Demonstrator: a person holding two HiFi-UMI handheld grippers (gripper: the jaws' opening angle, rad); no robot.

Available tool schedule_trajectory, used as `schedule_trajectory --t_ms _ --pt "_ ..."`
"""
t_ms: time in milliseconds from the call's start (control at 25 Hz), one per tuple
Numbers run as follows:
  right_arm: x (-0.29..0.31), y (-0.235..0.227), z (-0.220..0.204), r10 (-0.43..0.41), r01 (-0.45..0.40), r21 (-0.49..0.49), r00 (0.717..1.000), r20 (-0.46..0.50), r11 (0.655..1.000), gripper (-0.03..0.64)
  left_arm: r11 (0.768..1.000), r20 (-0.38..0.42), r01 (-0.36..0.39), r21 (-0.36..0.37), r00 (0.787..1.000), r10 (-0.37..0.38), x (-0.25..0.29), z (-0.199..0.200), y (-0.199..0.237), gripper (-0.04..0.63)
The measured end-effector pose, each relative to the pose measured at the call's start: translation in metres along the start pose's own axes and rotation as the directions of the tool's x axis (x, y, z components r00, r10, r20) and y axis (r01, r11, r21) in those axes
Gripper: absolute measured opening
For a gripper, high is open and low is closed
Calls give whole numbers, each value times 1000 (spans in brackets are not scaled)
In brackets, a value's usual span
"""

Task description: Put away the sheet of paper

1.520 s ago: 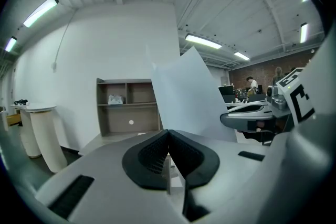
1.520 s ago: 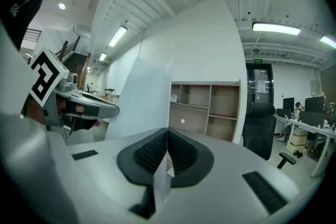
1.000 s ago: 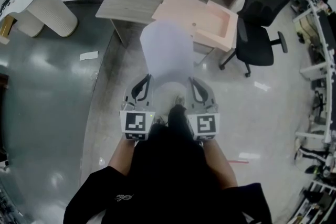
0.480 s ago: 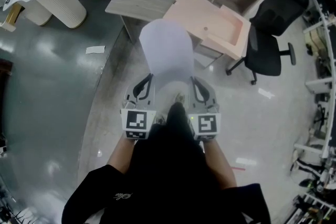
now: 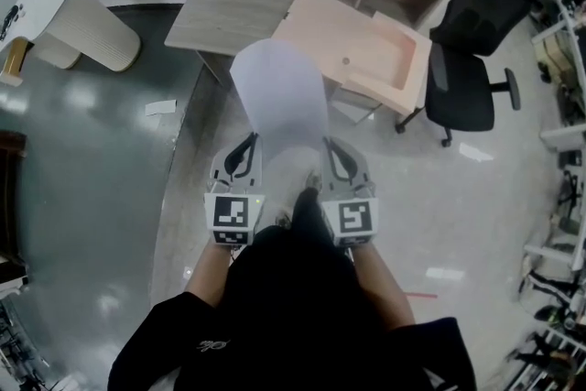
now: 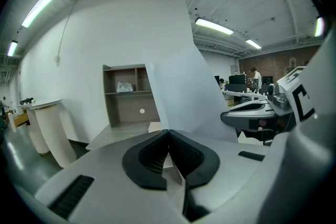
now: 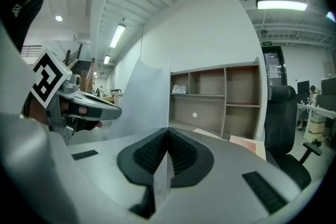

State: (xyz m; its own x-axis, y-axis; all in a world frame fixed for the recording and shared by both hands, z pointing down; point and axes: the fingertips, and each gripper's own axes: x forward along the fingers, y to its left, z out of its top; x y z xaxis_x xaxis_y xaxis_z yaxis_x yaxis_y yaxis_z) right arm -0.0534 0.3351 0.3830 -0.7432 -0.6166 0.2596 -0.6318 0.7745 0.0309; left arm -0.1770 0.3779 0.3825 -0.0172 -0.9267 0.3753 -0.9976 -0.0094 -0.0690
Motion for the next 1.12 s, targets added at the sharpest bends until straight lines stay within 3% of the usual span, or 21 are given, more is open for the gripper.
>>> schedule_trajectory --t_ms 480,1120 --pt "55 -86 -12 -7 10 103 1000 -29 995 17 998 -60 17 60 998 -14 97 31 -14 44" --pt "95 -158 -22 10 -1 119 997 -74 993 17 997 -115 30 70 993 -22 178 46 -32 44"
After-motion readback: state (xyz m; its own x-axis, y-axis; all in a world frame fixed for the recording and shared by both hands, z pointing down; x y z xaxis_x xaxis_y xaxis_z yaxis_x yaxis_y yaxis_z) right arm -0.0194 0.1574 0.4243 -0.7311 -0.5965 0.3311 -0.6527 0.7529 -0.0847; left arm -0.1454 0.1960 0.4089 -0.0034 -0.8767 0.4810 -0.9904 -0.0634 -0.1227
